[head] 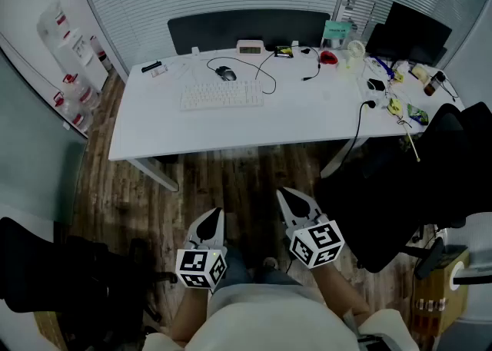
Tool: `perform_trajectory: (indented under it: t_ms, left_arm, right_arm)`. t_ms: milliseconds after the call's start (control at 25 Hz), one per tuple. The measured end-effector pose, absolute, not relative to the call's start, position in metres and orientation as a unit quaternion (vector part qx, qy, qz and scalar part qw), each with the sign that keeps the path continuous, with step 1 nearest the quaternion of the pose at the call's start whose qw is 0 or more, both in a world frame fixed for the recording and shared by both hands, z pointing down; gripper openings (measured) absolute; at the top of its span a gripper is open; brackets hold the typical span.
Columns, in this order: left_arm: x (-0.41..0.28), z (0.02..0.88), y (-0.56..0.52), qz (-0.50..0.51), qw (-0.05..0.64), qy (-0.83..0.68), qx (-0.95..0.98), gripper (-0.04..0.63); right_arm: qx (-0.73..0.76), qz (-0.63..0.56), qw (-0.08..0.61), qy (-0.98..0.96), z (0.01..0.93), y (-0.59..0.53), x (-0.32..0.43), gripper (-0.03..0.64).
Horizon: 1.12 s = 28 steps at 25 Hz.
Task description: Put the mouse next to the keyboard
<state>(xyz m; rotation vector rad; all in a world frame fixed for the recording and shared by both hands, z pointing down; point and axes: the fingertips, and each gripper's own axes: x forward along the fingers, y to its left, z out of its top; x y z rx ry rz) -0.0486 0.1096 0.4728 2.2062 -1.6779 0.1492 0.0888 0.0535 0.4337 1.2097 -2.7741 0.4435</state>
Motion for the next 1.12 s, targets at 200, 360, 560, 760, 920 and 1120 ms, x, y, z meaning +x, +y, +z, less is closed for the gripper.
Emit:
perform_trajectory:
  t_ms: [200, 360, 560, 760, 920, 1120]
  left_arm:
    - [-0.014, 0.46, 0.163, 0.046, 0.175, -0.588, 0.788, 0.011]
    - [-0.014, 0.45, 0.195, 0.05, 0.154, -0.58, 0.798, 0.011]
    - [-0.031, 0.449, 0.247, 0.054, 0.152, -0.571, 0.805, 0.011]
    - [-0.052, 0.459, 0.296, 0.068, 0.156, -0.569, 0.805, 0.011]
    - [-0.061, 0.463, 0.321, 0.068, 0.16, -0.565, 0.807, 0.011]
    - [-0.07, 0.46, 0.335, 0.064, 0.154, -0.565, 0.808, 0.011]
  right_arm:
    - [0.4, 0.125, 0.037, -0.907, 0.423, 0.107, 0.117, 0.002]
    - [0.41, 0.107, 0.031, -0.905, 0.417, 0.146, 0.118, 0.002]
    - [0.423, 0.099, 0.035, -0.9, 0.418, 0.207, 0.103, 0.002]
    - [0.423, 0.109, 0.045, -0.899, 0.43, 0.268, 0.084, 0.002]
    - [0.43, 0.102, 0.047, -0.896, 0.43, 0.293, 0.079, 0.002]
    - [0.436, 0.094, 0.043, -0.894, 0.424, 0.306, 0.074, 0.002]
